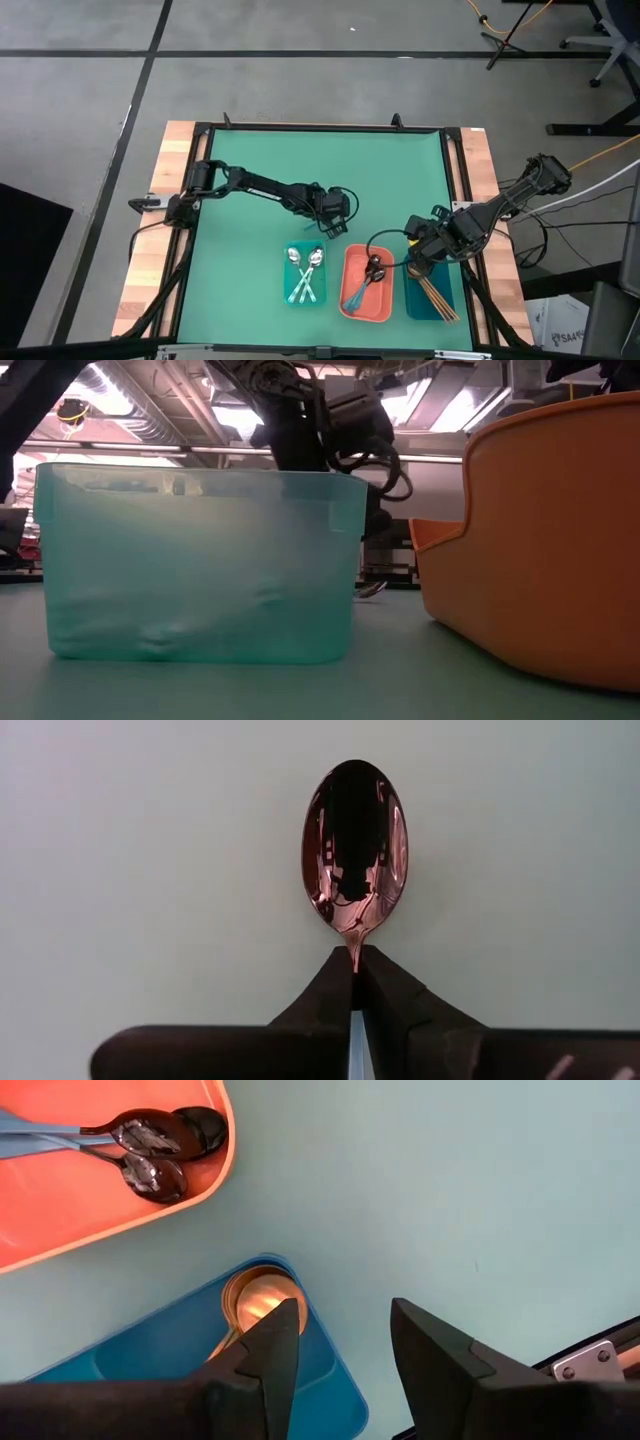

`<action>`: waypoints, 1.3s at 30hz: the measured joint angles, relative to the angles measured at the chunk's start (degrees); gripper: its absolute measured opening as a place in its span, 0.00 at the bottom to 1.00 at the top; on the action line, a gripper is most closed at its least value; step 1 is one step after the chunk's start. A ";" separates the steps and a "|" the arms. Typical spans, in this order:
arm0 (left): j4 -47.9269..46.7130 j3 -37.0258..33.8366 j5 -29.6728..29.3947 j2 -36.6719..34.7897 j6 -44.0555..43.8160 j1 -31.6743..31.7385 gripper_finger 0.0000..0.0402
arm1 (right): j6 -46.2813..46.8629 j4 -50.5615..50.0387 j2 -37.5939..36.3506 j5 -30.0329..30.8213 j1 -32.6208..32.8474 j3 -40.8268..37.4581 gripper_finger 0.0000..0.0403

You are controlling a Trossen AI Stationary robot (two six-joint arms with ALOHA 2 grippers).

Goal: Sort silverware by color (type)
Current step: Put the blue spoon into the orange bin

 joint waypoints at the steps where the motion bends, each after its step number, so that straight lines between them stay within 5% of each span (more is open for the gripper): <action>1: -0.09 0.46 0.00 0.02 0.03 0.02 0.01 | 0.02 0.02 0.00 0.00 -0.01 0.00 0.37; 13: -3.48 10.11 1.80 -0.12 2.85 -0.02 0.01 | -2.06 -0.41 0.00 0.00 0.01 0.00 0.37; 20: -3.95 17.01 11.02 -0.20 2.07 -1.06 0.01 | -3.21 -2.68 0.00 1.85 0.01 0.00 0.37; 30: -1.31 19.84 23.18 -0.33 -11.57 -5.84 0.01 | -3.06 -2.96 0.02 4.59 0.01 0.00 0.37; 39: 3.59 19.84 18.68 -0.32 -25.14 -11.83 0.01 | -5.52 -2.92 0.01 10.44 0.03 0.00 0.37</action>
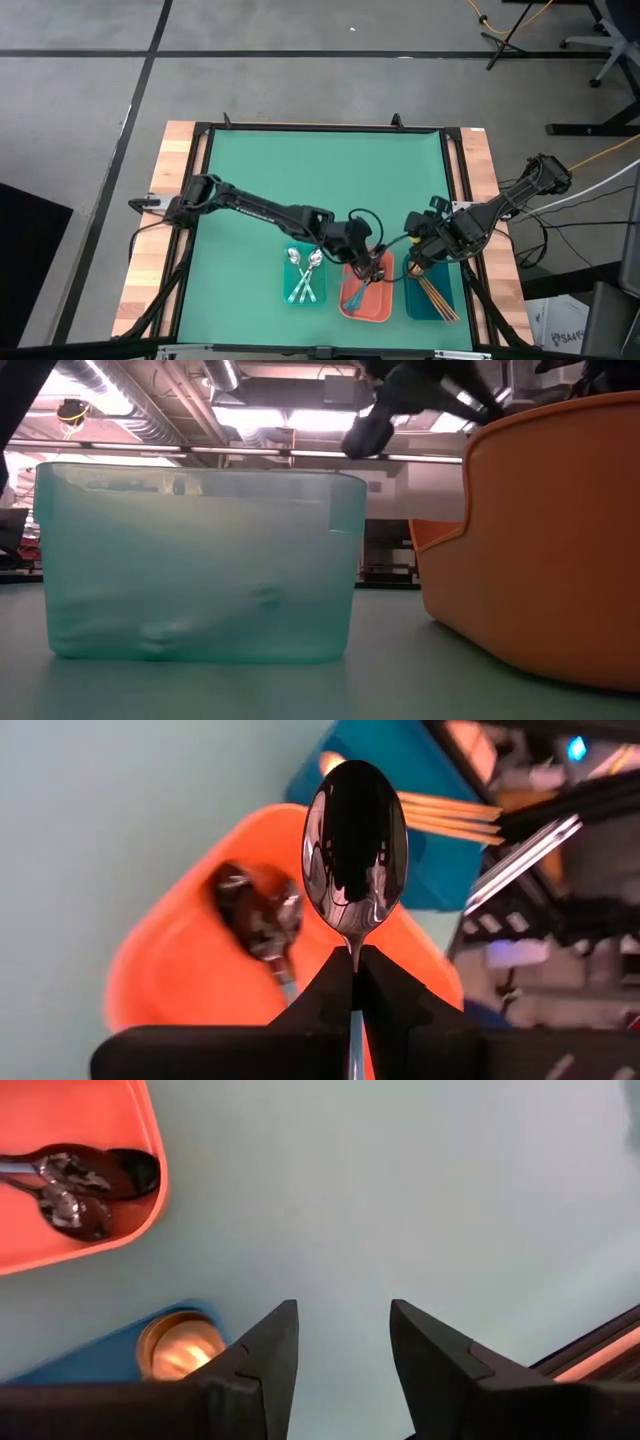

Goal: Sort silverware by color (type)
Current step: Put the blue spoon into the orange bin

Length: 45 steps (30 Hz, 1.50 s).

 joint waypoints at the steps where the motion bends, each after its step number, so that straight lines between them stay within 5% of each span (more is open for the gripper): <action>1: 1.03 0.00 -0.93 0.19 -1.50 -0.57 0.01 | -0.37 0.02 0.00 0.55 0.00 0.00 0.37; 18: 11.71 0.04 -3.25 5.93 -33.97 -6.15 0.01 | -3.46 0.18 0.01 4.57 -0.02 0.00 0.37; 45: 11.69 0.02 3.08 11.29 -42.62 -2.29 0.01 | -5.17 0.18 0.03 6.30 -0.02 0.00 0.37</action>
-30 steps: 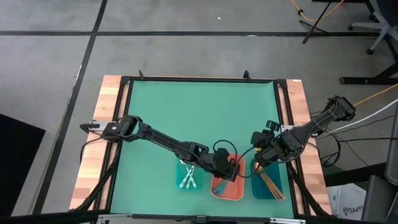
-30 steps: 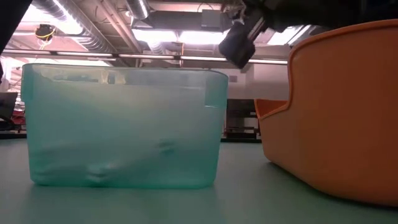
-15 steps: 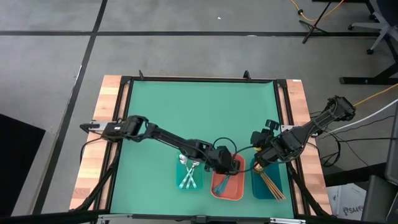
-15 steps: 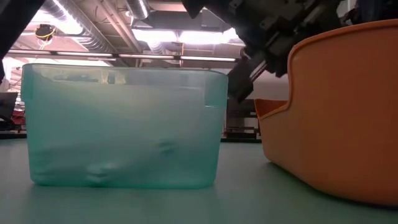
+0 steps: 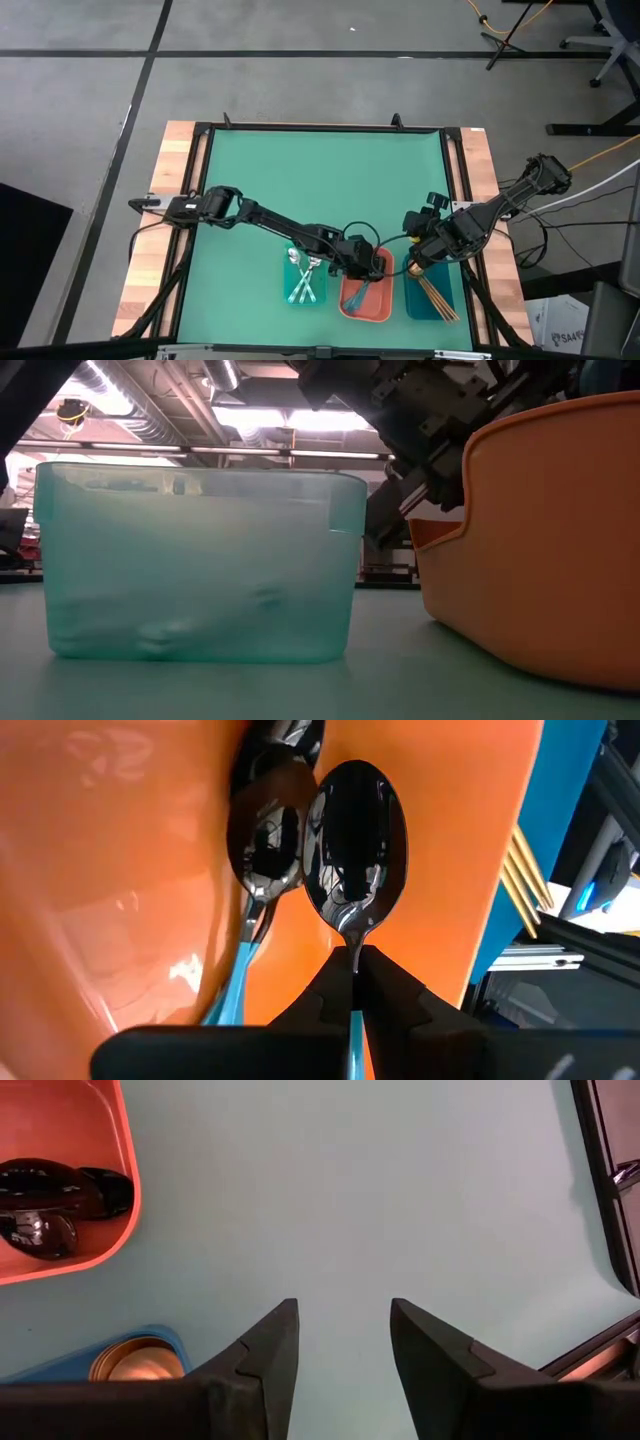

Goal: Sort silverware by color (type)
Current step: Put the blue spoon into the orange bin, then return to Home Position

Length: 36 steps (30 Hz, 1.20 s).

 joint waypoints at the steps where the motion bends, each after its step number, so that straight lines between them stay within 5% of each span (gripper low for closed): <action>1: 0.01 0.00 0.03 0.05 0.02 0.00 0.01 | 0.00 -0.02 0.00 0.00 0.00 0.00 0.37; 15: 0.20 0.00 -0.40 0.06 0.00 0.00 0.11 | -0.02 0.00 -0.02 0.00 0.00 0.00 0.37; 36: 0.97 0.00 -3.71 0.06 4.33 -1.09 0.10 | -0.02 -0.02 -0.02 -0.01 0.00 0.00 0.37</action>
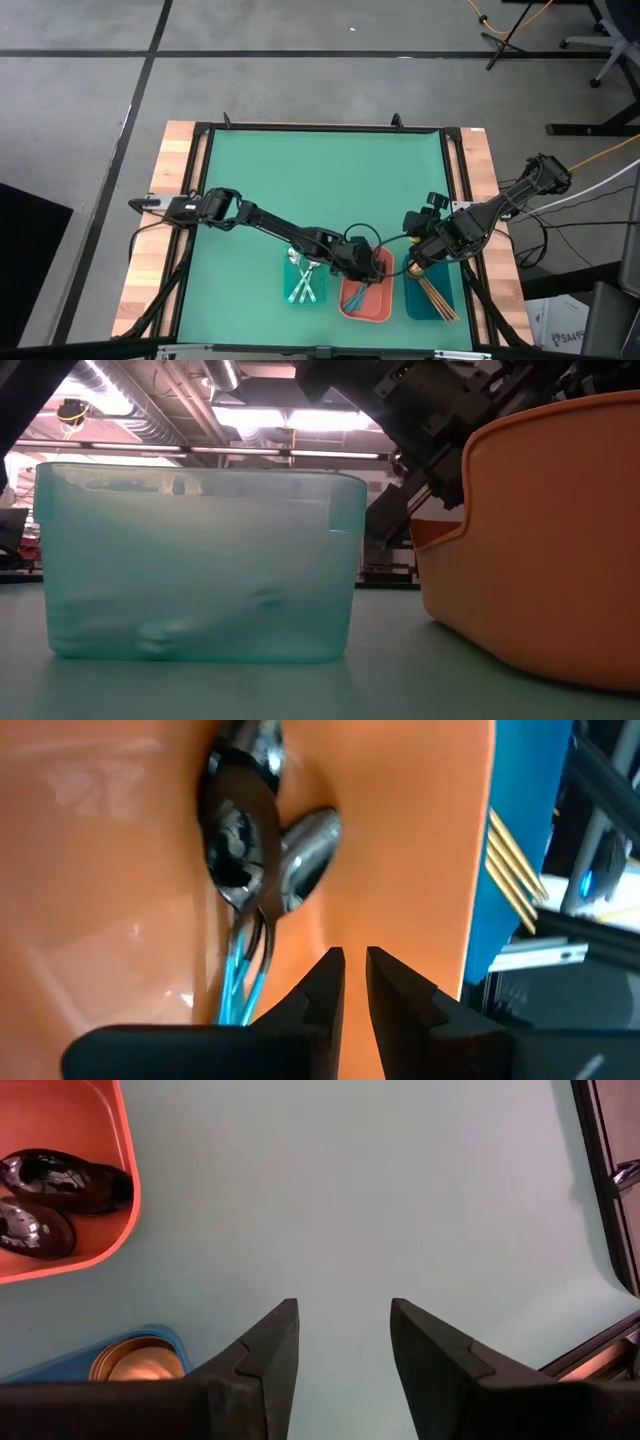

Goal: Sort silverware by color (type)
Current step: Return to Home Position

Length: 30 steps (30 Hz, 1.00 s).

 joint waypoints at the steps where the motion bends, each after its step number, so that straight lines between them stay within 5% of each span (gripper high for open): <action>1: 0.31 0.00 0.00 0.00 0.88 -0.18 0.10 | 0.00 -0.01 0.00 -0.02 0.00 0.00 0.37; 16: 0.81 0.00 -0.77 -3.08 19.46 -0.99 0.10 | 0.00 0.00 -0.02 -0.42 0.00 0.00 0.37; 30: -13.07 -0.05 -7.21 -16.29 39.63 0.70 0.10 | 0.02 0.50 -0.02 -0.40 0.00 -0.04 0.37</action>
